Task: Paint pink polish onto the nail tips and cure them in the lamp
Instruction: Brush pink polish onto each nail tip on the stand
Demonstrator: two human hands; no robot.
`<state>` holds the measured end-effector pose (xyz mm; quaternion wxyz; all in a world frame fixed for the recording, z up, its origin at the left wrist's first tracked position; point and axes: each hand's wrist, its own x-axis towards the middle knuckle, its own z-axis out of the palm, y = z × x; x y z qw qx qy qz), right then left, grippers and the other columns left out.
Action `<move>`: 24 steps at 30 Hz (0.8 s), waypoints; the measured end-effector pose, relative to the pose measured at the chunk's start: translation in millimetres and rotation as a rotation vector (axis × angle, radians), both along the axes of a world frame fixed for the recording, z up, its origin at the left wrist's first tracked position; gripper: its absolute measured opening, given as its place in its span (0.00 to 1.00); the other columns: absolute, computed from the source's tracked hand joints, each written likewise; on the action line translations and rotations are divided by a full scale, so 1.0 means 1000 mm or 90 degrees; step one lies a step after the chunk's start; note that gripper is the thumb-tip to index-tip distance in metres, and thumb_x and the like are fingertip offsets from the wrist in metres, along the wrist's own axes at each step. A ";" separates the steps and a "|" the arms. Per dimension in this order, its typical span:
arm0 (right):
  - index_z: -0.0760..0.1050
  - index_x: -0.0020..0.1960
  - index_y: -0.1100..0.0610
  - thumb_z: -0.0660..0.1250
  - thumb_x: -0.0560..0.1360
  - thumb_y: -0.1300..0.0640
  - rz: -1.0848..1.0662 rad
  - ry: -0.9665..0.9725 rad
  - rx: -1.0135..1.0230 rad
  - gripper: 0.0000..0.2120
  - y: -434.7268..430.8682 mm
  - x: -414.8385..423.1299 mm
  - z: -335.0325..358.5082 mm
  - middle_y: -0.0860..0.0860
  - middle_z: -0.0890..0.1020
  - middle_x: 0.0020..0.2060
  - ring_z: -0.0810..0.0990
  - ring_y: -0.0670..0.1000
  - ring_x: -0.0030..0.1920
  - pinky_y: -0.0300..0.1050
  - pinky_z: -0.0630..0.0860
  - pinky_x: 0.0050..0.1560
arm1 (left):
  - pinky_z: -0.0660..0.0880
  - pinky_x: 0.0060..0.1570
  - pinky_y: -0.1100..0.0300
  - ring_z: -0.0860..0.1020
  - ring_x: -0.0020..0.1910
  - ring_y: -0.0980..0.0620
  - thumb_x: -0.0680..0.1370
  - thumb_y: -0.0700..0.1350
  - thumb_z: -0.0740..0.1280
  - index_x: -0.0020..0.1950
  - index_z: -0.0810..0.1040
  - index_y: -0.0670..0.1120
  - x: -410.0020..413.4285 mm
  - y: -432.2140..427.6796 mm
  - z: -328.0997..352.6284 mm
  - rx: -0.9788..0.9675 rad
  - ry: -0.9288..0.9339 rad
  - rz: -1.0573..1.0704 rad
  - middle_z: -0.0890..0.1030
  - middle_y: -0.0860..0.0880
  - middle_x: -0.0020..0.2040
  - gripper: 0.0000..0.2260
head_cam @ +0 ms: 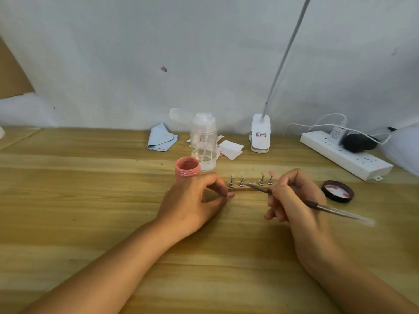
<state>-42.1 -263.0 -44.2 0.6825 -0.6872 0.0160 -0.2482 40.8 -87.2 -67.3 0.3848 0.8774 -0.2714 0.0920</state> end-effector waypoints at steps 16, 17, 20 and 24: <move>0.67 0.53 0.53 0.69 0.71 0.72 0.033 -0.069 -0.268 0.20 0.000 0.010 -0.010 0.48 0.81 0.41 0.80 0.48 0.40 0.39 0.78 0.42 | 0.72 0.27 0.65 0.81 0.39 0.51 0.76 0.36 0.70 0.48 0.83 0.47 -0.012 -0.010 0.018 -0.307 0.187 -0.167 0.86 0.51 0.47 0.06; 0.67 0.53 0.50 0.70 0.70 0.71 0.028 -0.080 -0.282 0.22 0.000 0.012 -0.013 0.46 0.81 0.42 0.80 0.48 0.40 0.40 0.78 0.43 | 0.72 0.27 0.65 0.81 0.39 0.55 0.77 0.35 0.70 0.49 0.83 0.45 -0.013 -0.012 0.019 -0.315 0.201 -0.180 0.86 0.50 0.47 0.06; 0.64 0.51 0.39 0.73 0.68 0.66 0.001 -0.130 -0.308 0.27 0.002 0.017 -0.016 0.44 0.81 0.40 0.80 0.47 0.38 0.40 0.77 0.41 | 0.71 0.27 0.67 0.78 0.31 0.60 0.77 0.37 0.69 0.50 0.82 0.44 -0.017 -0.014 0.020 -0.335 0.253 -0.193 0.87 0.49 0.47 0.04; 0.64 0.53 0.43 0.73 0.69 0.59 -0.017 -0.182 -0.342 0.23 0.000 0.016 -0.016 0.44 0.81 0.41 0.81 0.48 0.41 0.37 0.77 0.41 | 0.70 0.29 0.68 0.72 0.23 0.57 0.75 0.44 0.71 0.51 0.81 0.46 -0.020 -0.014 0.025 -0.310 0.300 -0.175 0.87 0.50 0.45 0.06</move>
